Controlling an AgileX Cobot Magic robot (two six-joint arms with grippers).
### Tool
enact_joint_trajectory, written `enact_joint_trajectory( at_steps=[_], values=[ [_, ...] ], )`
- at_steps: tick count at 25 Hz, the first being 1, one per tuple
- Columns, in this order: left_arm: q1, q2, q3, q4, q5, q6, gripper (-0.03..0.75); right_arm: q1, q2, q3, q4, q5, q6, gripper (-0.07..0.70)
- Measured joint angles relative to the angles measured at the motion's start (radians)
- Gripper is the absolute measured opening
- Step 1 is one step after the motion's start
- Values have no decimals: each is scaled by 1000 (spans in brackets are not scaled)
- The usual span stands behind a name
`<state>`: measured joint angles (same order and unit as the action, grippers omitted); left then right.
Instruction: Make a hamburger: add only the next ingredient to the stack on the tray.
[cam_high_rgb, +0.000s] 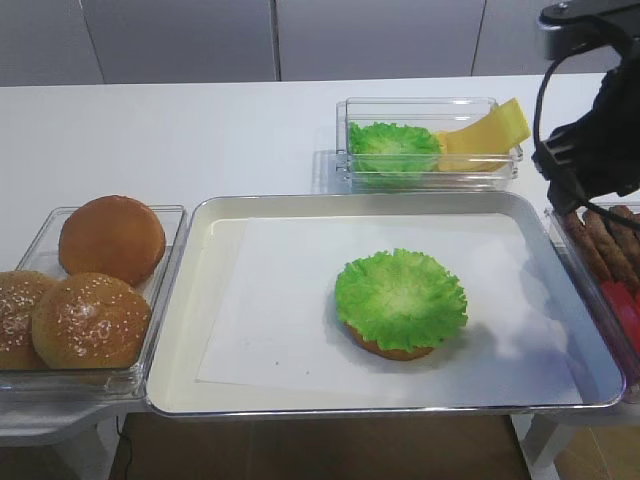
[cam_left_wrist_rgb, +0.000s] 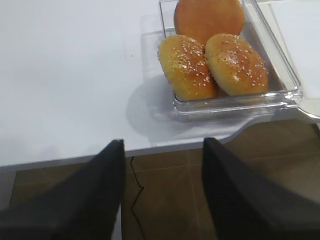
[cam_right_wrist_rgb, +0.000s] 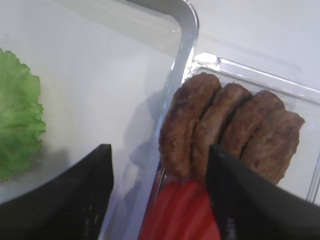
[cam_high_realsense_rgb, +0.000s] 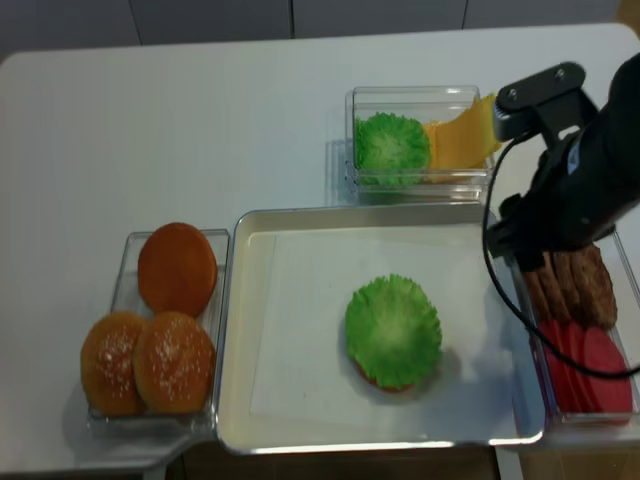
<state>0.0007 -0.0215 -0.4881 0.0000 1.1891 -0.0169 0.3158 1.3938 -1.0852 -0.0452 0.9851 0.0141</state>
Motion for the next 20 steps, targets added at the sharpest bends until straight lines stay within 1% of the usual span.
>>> enact_joint_trajectory(
  at_steps=[4,8,11,14,20],
  values=[
    [0,0,0,0,0,0,372,0,-68,0,-7,28,20,432],
    [0,0,0,0,0,0,372,0,-156,6,-4,74,34,429],
    [0,0,0,0,0,0,372,0,-237,36,29,114,38,428],
    [0,0,0,0,0,0,372,0,-338,82,68,135,40,428],
    [0,0,0,0,0,0,372,0,-574,157,87,191,40,428]
  ],
)
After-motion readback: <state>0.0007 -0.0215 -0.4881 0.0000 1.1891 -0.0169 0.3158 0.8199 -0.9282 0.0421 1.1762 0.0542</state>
